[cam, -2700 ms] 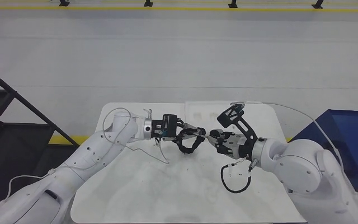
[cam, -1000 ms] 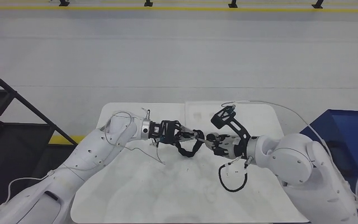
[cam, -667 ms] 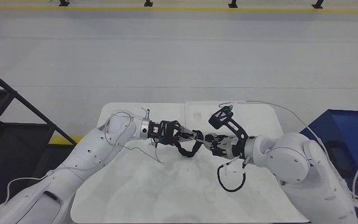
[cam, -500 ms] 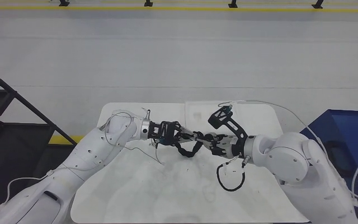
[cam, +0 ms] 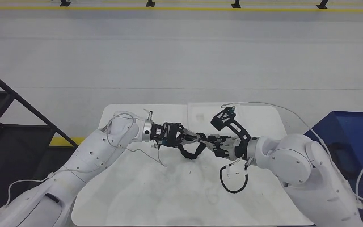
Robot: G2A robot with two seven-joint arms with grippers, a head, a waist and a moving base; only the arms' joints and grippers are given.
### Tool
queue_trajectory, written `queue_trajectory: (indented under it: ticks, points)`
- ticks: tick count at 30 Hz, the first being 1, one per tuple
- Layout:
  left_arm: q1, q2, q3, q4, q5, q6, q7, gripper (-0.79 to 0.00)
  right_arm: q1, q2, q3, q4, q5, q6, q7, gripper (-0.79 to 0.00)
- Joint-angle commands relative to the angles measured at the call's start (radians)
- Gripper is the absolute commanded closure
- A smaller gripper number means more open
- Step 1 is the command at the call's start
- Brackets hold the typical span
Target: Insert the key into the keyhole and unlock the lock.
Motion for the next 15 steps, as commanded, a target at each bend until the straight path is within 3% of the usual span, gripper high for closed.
queue_trajectory:
  ticks: [1,15]
  points:
    - [0.001,0.0,0.0,-0.001,0.0,-0.002,0.001,0.0,0.001,0.0,-0.001,0.002,0.001,0.0,-0.001,0.0]
    - [0.002,-0.004,0.001,-0.008,0.0,-0.019,-0.001,0.0,0.008,-0.001,-0.009,0.016,0.008,-0.002,-0.005,0.0]
